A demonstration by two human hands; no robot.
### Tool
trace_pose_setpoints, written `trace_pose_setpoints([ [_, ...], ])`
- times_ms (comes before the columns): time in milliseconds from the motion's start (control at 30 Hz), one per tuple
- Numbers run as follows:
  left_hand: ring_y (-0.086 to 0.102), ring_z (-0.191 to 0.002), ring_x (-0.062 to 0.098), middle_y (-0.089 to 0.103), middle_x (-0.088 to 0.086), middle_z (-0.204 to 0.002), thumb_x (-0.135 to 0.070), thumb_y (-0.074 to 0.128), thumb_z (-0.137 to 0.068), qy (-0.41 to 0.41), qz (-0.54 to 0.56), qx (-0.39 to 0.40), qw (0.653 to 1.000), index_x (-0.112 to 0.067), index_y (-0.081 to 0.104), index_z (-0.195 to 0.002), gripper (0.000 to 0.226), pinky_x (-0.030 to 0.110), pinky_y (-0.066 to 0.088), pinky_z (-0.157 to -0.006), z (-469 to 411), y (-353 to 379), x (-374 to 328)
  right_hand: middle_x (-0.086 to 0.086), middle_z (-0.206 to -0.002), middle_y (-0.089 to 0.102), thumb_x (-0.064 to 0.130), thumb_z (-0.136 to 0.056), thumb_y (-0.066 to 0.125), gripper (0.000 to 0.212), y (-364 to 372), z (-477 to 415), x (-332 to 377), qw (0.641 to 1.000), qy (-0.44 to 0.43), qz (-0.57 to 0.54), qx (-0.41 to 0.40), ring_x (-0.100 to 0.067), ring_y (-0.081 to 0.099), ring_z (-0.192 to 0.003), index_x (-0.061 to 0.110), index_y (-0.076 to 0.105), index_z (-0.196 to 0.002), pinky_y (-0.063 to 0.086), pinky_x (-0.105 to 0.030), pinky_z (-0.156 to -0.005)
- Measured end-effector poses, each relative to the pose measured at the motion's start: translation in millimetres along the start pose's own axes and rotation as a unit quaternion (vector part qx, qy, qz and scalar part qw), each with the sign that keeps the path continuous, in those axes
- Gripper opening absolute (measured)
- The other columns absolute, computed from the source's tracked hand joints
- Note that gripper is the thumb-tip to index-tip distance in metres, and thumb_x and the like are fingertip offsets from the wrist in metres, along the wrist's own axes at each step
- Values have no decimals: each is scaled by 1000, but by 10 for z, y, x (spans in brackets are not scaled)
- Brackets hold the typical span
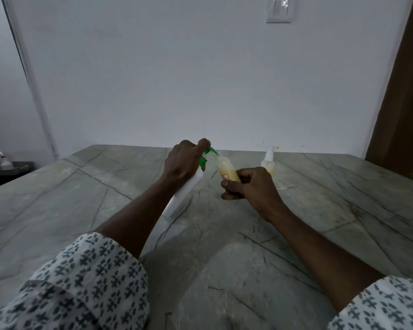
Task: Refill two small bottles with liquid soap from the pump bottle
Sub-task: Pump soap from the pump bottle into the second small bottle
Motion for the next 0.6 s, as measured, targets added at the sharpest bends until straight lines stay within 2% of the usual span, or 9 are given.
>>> trace_pose_setpoints([
  [133, 62, -75, 30, 71, 5, -67, -44, 29, -84, 23, -33, -3, 999, -7, 66, -71, 53, 46, 52, -79, 10, -20, -32, -11, -88, 75, 15, -76, 80, 32, 3, 2, 1, 999, -8, 33, -4, -21, 74, -66, 2, 71, -104, 61, -37, -77],
  [233, 60, -79, 33, 72, 10, -77, -40, 22, -85, 63, -48, 7, 997, -8, 61, -90, 51, 49, 52, -78, 28, 5, -67, -10, -88, 75, 16, -76, 80, 29, -13, 4, 22, 998, -20, 53, -9, -19, 74, -65, 4, 71, -100, 61, -39, -76],
  [300, 59, -83, 31, 73, 9, -80, -39, 21, -88, 72, -52, 3, 996, -14, 61, -86, 47, 46, 50, -82, 40, -7, -74, -11, -88, 75, 16, -76, 80, 25, -31, 2, 47, 998, -27, 56, -14, -19, 74, -64, 8, 71, -98, 61, -41, -76],
  [400, 60, -76, 25, 73, 4, -70, -52, 26, -90, 26, -19, 12, 999, -23, 64, -67, 54, 41, 48, -83, 17, -2, -20, -12, -90, 74, 16, -76, 81, 33, -102, -11, 105, 995, -46, 81, -42, -18, 74, -64, 4, 71, -105, 61, -43, -74],
  [500, 58, -67, 22, 69, 1, -59, -67, 32, -83, -20, 6, 11, 1000, -8, 73, -69, 73, 40, 48, -80, -13, 5, 36, -11, -89, 74, 17, -75, 82, 39, -177, -12, 172, 989, -76, 111, -70, -16, 73, -63, 4, 71, -110, 62, -43, -72],
  [600, 58, -63, 23, 67, -1, -52, -67, 36, -82, -23, 19, 29, 999, -4, 74, -71, 74, 43, 50, -81, -8, 36, 35, -8, -86, 74, 19, -76, 81, 41, -209, -7, 195, 983, -91, 140, -77, -14, 73, -63, 6, 71, -112, 62, -41, -73],
])
Point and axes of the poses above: each hand's wrist, its own z-axis away from the middle knuckle, its own y-axis out of the palm, x = y × z, the point moved 8 cm from there along -z, towards the middle knuckle
